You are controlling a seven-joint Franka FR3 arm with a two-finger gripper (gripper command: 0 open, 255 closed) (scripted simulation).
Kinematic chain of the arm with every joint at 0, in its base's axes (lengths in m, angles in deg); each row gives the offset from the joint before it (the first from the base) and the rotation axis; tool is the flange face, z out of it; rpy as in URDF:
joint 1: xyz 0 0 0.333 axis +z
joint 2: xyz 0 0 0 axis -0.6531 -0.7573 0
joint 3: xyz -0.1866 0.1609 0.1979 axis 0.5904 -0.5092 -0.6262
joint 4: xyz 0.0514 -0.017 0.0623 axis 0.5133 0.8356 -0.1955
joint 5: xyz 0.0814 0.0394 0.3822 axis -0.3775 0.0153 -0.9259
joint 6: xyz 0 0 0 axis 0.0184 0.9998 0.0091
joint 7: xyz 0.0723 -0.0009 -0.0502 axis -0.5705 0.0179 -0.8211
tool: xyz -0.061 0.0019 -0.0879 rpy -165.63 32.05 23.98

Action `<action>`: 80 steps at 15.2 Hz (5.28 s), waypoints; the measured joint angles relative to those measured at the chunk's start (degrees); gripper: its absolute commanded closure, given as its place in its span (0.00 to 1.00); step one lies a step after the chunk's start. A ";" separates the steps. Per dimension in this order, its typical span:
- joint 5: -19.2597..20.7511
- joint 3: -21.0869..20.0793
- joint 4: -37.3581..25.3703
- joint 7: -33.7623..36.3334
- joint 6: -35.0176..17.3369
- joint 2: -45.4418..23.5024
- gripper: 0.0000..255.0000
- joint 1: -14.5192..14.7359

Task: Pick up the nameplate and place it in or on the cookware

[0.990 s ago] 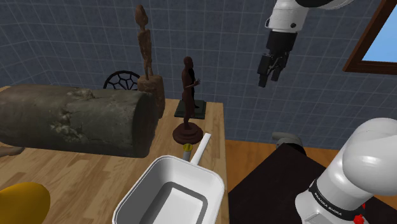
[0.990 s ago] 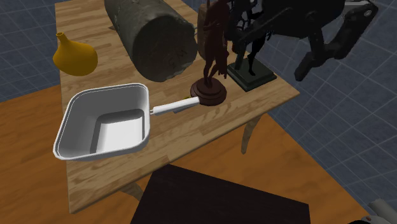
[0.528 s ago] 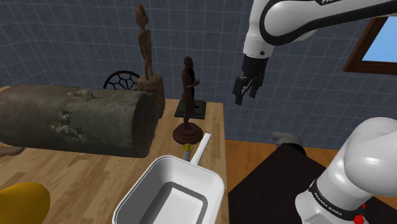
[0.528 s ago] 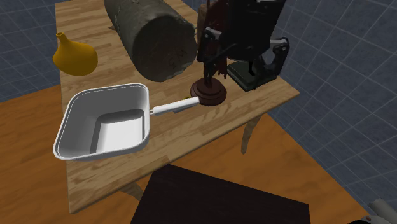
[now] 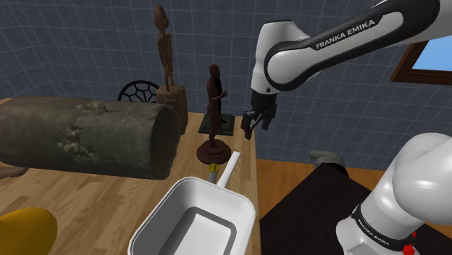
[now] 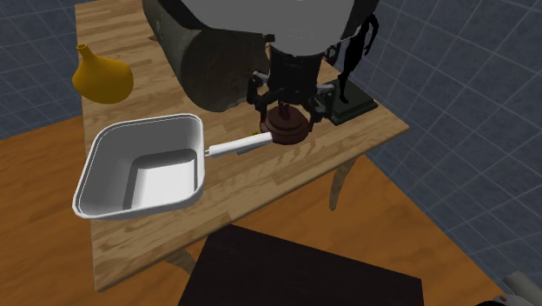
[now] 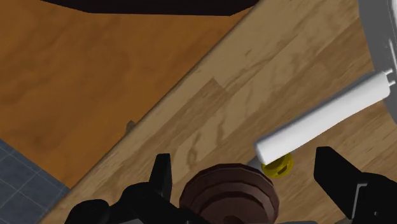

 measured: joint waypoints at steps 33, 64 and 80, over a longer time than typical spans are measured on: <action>14.07 -3.55 -14.30 19.58 -29.50 -42.34 1.00 5.33; 7.89 -6.33 -15.52 15.41 -14.43 -28.28 1.00 3.36; 5.37 -6.39 -20.72 13.66 -2.24 -20.87 1.00 3.04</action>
